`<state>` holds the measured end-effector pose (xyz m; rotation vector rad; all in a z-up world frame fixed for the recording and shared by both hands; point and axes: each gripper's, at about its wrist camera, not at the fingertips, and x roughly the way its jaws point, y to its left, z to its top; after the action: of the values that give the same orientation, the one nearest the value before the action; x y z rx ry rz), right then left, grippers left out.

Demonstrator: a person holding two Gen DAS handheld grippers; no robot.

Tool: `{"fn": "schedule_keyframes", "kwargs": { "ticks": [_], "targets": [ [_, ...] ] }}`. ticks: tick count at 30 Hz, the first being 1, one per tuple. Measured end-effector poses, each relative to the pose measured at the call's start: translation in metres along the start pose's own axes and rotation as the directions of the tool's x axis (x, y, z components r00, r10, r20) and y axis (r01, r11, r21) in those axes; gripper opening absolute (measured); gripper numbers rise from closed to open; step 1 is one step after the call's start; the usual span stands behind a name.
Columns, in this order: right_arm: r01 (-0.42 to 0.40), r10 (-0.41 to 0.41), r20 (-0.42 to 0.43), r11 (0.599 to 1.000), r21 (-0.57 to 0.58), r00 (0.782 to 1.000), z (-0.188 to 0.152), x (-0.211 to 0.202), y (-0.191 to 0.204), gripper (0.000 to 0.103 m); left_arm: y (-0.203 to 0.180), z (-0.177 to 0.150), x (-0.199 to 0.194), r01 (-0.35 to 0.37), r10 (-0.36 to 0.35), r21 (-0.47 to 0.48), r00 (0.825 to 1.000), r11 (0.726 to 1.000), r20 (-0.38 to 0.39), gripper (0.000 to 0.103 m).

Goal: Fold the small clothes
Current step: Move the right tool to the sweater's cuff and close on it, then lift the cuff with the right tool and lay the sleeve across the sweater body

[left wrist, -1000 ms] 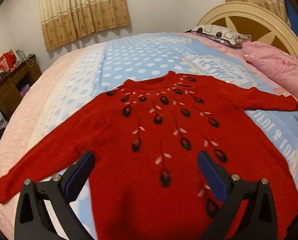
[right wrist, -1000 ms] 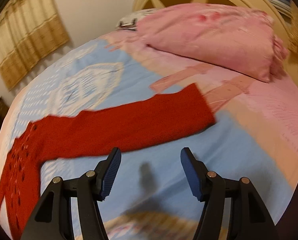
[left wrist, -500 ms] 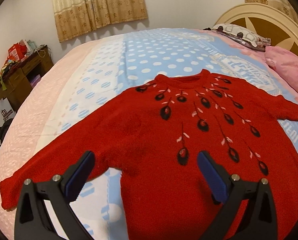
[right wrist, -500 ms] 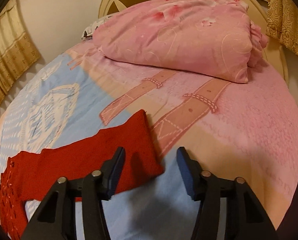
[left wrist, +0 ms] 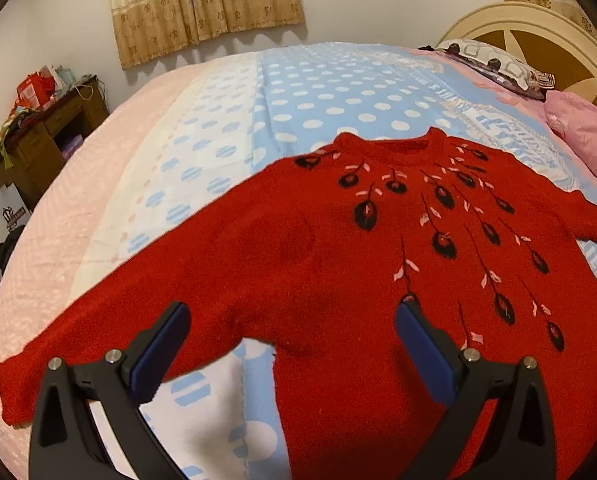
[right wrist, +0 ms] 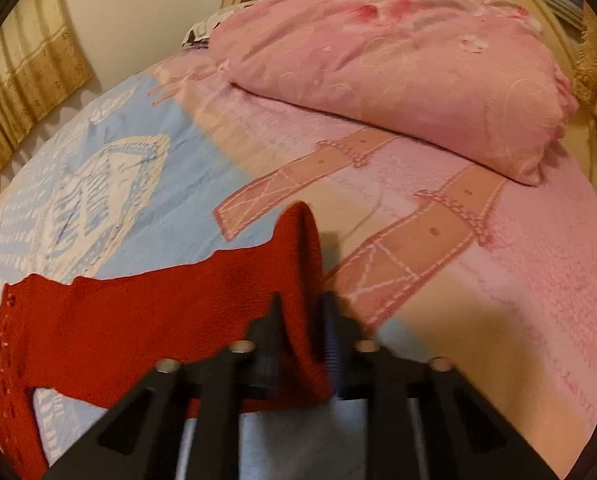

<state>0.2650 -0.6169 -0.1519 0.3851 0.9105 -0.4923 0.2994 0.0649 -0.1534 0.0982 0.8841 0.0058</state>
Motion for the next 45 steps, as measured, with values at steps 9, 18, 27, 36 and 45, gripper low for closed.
{"fn": "schedule_keyframes", "kwargs": {
  "ticks": [9,18,27,36,45],
  "targets": [
    [-0.142,0.142,0.025,0.99,-0.002,0.99,0.006,-0.029,0.035,0.009,0.0,0.002,-0.011,0.02,-0.02,0.011,1.0,1.0,0.023,0.103],
    [-0.301,0.309,0.052,0.946,-0.118,0.95,0.011,-0.076,0.129,0.009,0.007,-0.005,-0.016,0.042,-0.042,-0.015,0.999,0.999,0.022,0.103],
    [-0.399,0.422,0.047,0.882,-0.25,0.905,0.012,-0.118,0.223,0.009,0.023,-0.013,-0.025,0.064,-0.062,-0.059,0.997,0.996,0.039,0.103],
    [-0.456,0.493,0.006,0.81,-0.369,0.87,-0.004,-0.143,0.312,0.009,0.039,-0.022,-0.027,0.084,-0.079,-0.102,0.996,0.991,0.047,0.103],
    [-0.502,0.54,-0.066,0.722,-0.477,0.839,-0.038,-0.154,0.396,0.009,0.054,-0.029,-0.027,0.081,-0.074,-0.127,0.995,0.989,0.06,0.103]
  ]
}}
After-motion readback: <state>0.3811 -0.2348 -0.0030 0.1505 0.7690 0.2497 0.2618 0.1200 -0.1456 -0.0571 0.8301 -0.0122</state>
